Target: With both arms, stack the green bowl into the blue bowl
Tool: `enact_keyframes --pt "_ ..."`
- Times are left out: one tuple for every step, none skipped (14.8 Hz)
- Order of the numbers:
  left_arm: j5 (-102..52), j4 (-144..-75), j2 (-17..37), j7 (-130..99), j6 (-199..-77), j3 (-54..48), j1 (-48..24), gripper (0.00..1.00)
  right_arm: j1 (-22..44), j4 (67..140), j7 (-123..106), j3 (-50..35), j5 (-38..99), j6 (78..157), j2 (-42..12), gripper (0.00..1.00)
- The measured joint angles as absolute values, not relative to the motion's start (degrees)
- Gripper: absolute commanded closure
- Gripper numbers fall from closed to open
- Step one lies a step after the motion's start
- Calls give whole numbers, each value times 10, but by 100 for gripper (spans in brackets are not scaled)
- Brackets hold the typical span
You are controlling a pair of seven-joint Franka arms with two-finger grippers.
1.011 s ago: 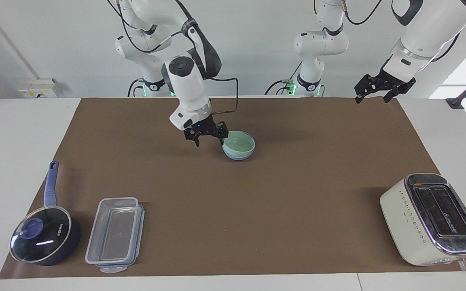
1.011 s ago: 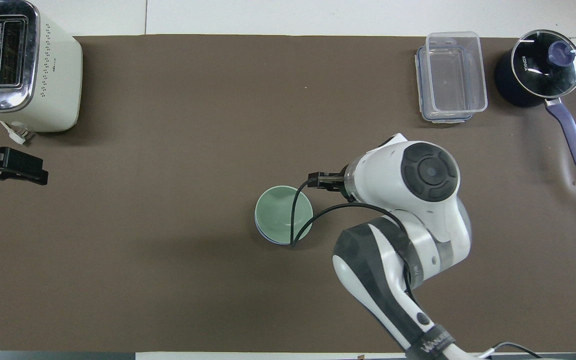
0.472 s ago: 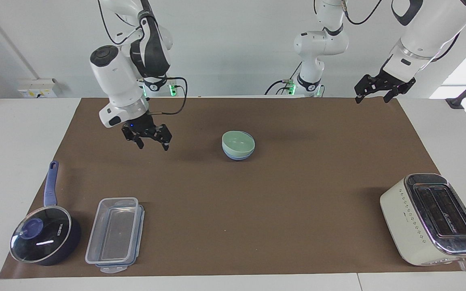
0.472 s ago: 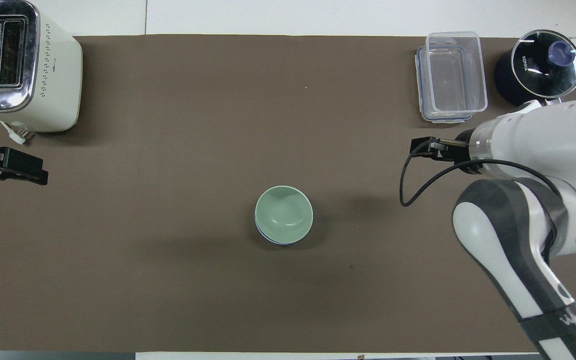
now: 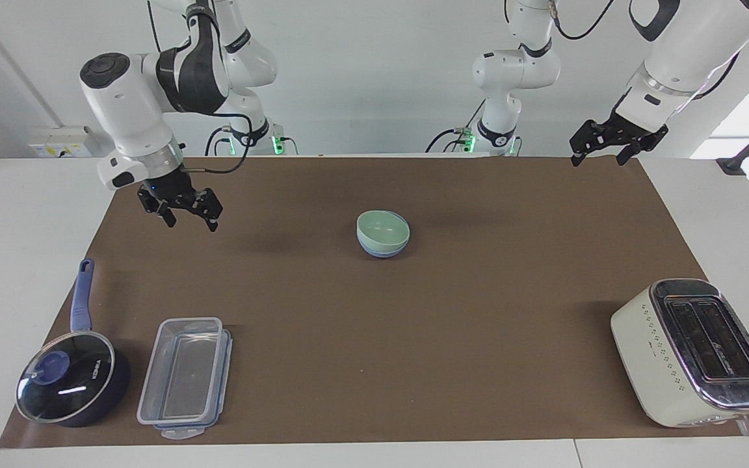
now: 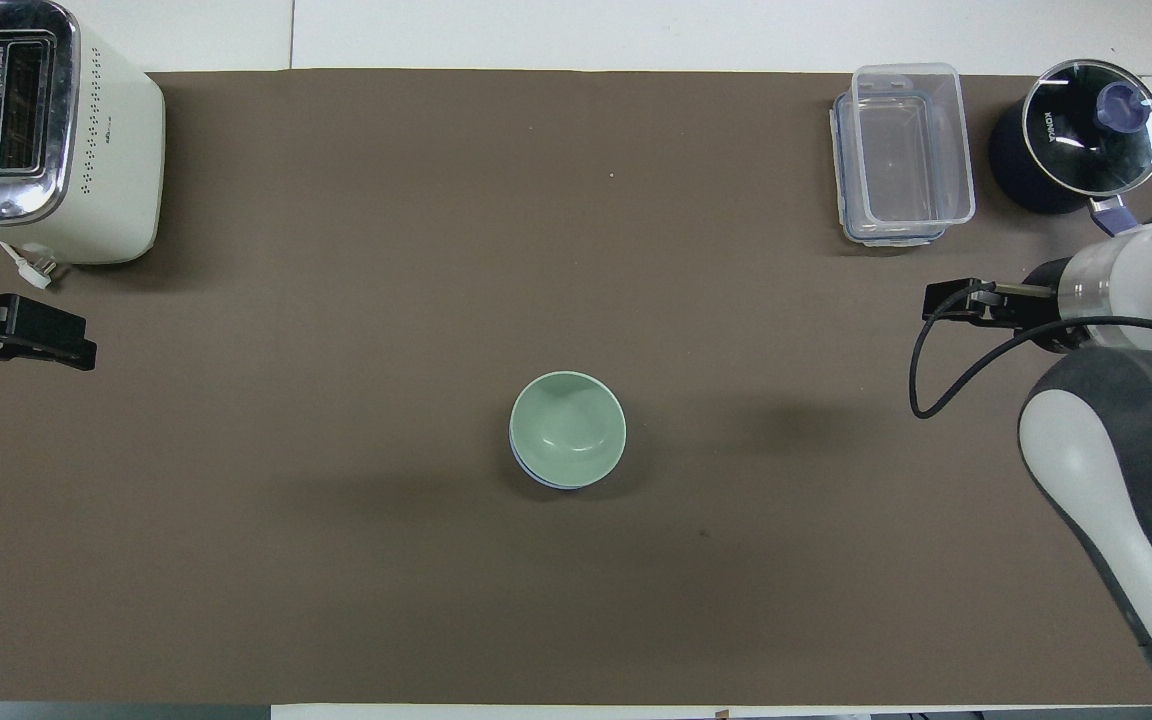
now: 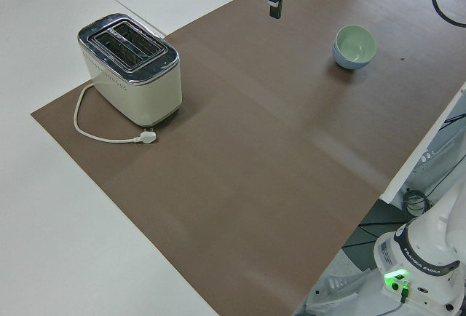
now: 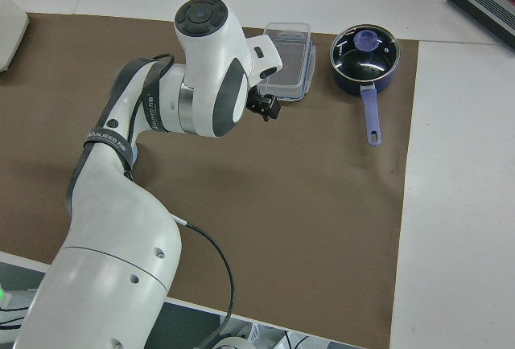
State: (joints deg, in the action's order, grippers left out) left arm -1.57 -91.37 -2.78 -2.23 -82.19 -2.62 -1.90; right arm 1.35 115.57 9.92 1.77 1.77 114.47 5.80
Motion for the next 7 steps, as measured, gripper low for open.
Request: enact_keyframes --pt "-16 -914 -28 -22 -822 -26 -19 0 13 1136 99 18 8 1115 60 0" --pt "-16 -914 -28 -22 -822 -26 -19 0 13 1111 99 17 4 1084 59 0" --pt "-16 -914 -28 -22 -822 -26 -19 0 13 1083 99 16 3 1057 57 0" --pt "-16 -914 -28 -22 -822 -26 -19 0 13 1057 99 16 3 1035 53 0" --pt "-16 -914 -28 -22 -822 -26 -19 0 13 1035 99 16 3 1018 48 0" --pt "-16 -914 -28 -22 -822 -26 -19 0 13 1019 99 16 3 1003 44 0" --pt "-16 -914 -28 -22 -822 -26 -19 0 12 1006 99 16 0 990 41 0"
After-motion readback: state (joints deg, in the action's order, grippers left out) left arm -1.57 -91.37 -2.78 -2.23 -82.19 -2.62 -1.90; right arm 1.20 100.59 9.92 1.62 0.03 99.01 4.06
